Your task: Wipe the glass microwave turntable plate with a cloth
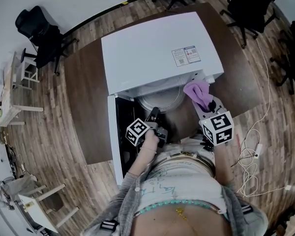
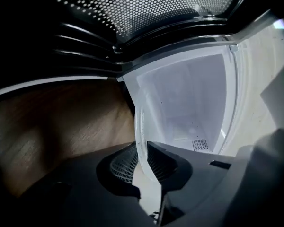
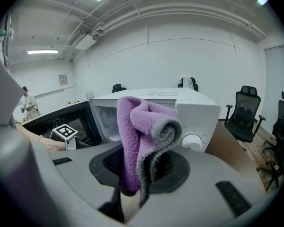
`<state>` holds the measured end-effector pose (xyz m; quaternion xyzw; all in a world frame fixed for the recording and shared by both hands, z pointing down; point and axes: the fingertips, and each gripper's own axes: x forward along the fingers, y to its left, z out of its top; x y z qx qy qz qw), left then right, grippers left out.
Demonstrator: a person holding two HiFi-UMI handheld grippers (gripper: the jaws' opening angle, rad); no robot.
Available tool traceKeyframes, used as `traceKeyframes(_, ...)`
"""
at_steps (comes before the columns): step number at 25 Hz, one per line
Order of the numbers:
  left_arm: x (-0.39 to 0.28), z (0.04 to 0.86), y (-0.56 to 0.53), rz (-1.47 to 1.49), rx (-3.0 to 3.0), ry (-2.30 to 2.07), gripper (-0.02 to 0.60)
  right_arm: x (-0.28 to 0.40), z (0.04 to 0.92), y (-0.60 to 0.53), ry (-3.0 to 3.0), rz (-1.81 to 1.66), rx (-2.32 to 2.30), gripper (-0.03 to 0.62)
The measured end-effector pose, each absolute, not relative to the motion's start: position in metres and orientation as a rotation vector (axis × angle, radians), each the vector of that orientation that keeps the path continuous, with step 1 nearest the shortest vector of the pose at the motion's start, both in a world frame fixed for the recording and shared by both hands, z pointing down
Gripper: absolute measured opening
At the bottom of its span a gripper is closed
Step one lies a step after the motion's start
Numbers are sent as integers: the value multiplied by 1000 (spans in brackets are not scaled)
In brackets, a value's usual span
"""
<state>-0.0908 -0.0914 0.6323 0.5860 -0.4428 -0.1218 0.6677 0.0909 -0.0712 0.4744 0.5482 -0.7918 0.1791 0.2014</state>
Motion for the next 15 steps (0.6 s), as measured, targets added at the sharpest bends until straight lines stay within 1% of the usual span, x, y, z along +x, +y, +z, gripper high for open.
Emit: traceKeyframes(15, -91, 635, -83, -285, 1367, -980, 61, 92, 479, -72, -2194, 498, 1510, 104)
